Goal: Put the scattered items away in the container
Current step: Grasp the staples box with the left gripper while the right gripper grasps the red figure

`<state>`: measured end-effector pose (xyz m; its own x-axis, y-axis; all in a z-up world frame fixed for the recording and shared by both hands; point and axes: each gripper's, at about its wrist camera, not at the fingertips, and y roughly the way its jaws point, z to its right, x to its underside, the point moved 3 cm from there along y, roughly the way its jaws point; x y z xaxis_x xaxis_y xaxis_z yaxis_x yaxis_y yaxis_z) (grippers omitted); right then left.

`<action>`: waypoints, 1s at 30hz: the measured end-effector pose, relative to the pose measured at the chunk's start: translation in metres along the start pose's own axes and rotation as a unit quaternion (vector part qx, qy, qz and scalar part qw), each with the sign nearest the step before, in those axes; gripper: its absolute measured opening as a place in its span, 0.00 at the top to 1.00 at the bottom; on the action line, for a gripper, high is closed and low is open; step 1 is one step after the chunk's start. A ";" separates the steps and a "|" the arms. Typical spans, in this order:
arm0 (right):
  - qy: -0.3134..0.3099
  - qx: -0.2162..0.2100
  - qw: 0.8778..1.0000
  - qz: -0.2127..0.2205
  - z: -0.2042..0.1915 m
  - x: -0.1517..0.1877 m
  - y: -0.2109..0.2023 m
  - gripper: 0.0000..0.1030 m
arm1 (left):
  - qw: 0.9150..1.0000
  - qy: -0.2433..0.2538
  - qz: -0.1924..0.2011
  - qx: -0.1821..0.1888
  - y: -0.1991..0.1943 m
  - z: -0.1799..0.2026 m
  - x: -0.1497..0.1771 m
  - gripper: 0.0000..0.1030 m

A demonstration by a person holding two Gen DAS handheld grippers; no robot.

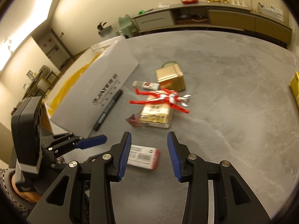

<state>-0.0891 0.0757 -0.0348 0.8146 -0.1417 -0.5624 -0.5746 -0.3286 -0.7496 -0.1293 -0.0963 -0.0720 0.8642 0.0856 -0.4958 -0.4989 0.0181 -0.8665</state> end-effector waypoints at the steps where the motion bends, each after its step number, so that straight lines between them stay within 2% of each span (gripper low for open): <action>1: -0.001 0.004 1.000 0.000 0.002 -0.001 0.001 0.58 | 1.000 0.008 0.005 -0.003 0.003 0.003 -0.002 0.49; 7: -0.011 0.017 1.000 -0.008 0.013 -0.010 0.013 0.54 | 0.998 0.054 0.026 -0.002 0.018 0.017 -0.007 0.42; 10: -0.017 0.020 1.000 -0.010 0.021 -0.020 0.021 0.53 | 0.997 0.073 0.031 0.004 0.024 0.022 -0.007 0.35; 16: -0.085 0.024 0.996 -0.012 0.013 -0.038 0.042 0.47 | 0.995 0.083 0.040 0.022 0.033 0.022 -0.006 0.32; 22: -0.150 0.028 0.988 -0.009 0.003 -0.047 0.065 0.47 | 0.994 0.088 0.051 0.033 0.034 0.019 -0.008 0.32; 27: -0.169 0.035 0.985 -0.021 0.003 -0.046 0.084 0.46 | 0.991 0.107 0.051 0.063 0.035 0.030 -0.004 0.32; 30: -0.157 0.034 0.986 -0.036 0.011 -0.043 0.094 0.46 | 0.990 0.121 0.042 0.055 0.043 0.031 -0.001 0.32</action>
<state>-0.1795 0.0612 -0.0850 0.7949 0.1796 -0.5796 -0.5289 -0.2632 -0.8069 -0.1537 -0.0646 -0.1064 0.8027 -0.1493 -0.5774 -0.5630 0.1296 -0.8162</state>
